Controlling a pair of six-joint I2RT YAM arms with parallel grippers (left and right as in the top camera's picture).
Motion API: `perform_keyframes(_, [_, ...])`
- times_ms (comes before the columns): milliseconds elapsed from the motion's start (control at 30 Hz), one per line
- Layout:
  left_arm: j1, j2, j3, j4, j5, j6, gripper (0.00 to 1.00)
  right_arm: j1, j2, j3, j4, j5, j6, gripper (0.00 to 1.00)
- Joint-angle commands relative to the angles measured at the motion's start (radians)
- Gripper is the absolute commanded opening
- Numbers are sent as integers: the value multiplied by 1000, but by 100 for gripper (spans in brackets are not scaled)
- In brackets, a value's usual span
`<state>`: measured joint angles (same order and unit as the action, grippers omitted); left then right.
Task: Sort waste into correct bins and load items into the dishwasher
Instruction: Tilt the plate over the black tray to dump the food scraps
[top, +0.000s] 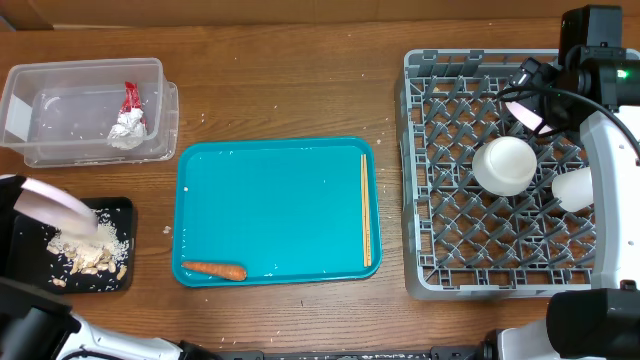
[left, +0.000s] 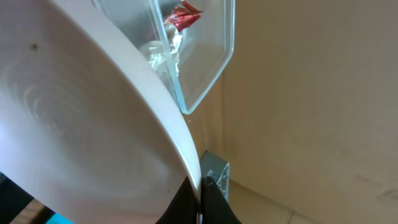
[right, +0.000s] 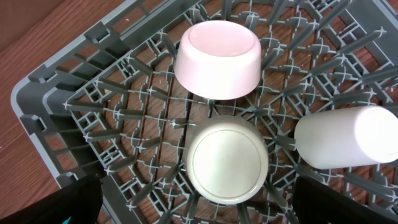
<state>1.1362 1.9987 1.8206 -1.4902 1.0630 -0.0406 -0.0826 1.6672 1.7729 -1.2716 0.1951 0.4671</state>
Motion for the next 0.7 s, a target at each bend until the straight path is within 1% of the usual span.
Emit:
perform_keyframes(0, [23,6,28,-29,51,57,4,2,-20,18,5,14,1,100])
perform_keyframes(67, [27,6,28,-58,110,132,4,2,-20,18,5,14,1,100])
perform_keyframes(100, [27,6,28,-56,121,151,4,2,-20,17,5,14,1,100])
perform_keyframes(167, [28,6,28,-47,113,142,4,2,-20,17,5,14,1,100])
perform_keyframes(233, [29,6,28,-83,127,136,4,2,-20,17,5,14,1,100])
perform_keyframes(267, [29,6,28,-46,133,159,4,2,-20,18,5,14,1,100])
perform_keyframes(300, [29,9,28,-21,119,146,4,2,-20,18,5,14,1,100])
perform_keyframes(333, [29,9,28,-21,103,109,4,2,-20,18,5,14,1,100])
perform_keyframes(367, [29,9,27,-32,106,101,4,2,-20,18,5,14,1,100])
perform_keyframes(433, [31,9,27,-45,116,125,4,2,-20,18,5,14,1,100])
perform_keyframes(500, [30,9,27,-50,84,112,4,2,-20,17,5,14,1,100])
perform_keyframes(567, [31,8,27,-102,97,121,4,2,-20,18,5,14,1,100])
perform_keyframes(633, [31,8,27,-84,114,151,4,2,-20,17,5,14,1,100])
perform_keyframes(667, [31,8,27,-76,104,138,4,2,-20,18,5,14,1,100])
